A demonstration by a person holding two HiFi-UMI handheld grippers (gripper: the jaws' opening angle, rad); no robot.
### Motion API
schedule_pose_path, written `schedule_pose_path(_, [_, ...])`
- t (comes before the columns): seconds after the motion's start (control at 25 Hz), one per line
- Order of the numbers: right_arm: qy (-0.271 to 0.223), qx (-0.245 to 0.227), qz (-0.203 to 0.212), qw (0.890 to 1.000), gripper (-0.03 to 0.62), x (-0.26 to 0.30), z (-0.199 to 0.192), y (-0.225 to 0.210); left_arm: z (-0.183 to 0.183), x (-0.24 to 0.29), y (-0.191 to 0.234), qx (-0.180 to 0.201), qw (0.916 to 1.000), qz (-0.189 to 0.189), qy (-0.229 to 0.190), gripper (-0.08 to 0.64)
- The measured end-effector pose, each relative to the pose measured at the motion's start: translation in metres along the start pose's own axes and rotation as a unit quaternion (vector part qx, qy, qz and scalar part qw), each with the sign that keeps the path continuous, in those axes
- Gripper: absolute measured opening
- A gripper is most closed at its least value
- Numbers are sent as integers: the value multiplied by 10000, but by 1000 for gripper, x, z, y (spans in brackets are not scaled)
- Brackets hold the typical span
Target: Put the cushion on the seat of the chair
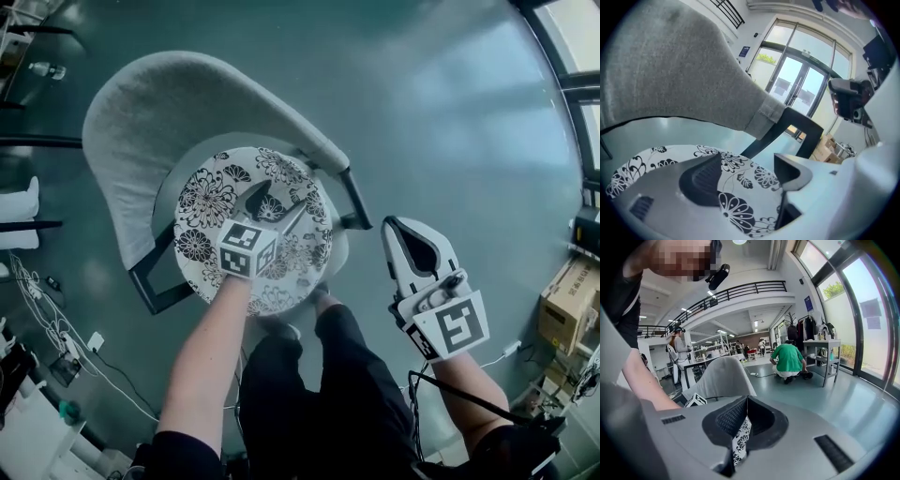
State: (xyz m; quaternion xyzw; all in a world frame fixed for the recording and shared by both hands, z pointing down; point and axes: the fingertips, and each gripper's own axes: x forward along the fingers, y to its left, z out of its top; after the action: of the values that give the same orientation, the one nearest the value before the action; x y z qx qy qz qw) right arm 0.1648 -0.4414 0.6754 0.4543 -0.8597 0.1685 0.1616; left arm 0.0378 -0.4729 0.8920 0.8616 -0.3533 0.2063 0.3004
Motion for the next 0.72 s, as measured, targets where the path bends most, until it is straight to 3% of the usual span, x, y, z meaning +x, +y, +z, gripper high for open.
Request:
schedule_pose_path(0.36, [-396, -142, 74, 9991, 11, -20, 51, 37, 55, -88, -32, -113, 9943, 239, -1033, 339])
schedule_pose_path(0.72, [-669, -425, 215, 9966, 11, -57, 92, 90, 100, -199, -86, 309, 9852, 308, -1655, 242])
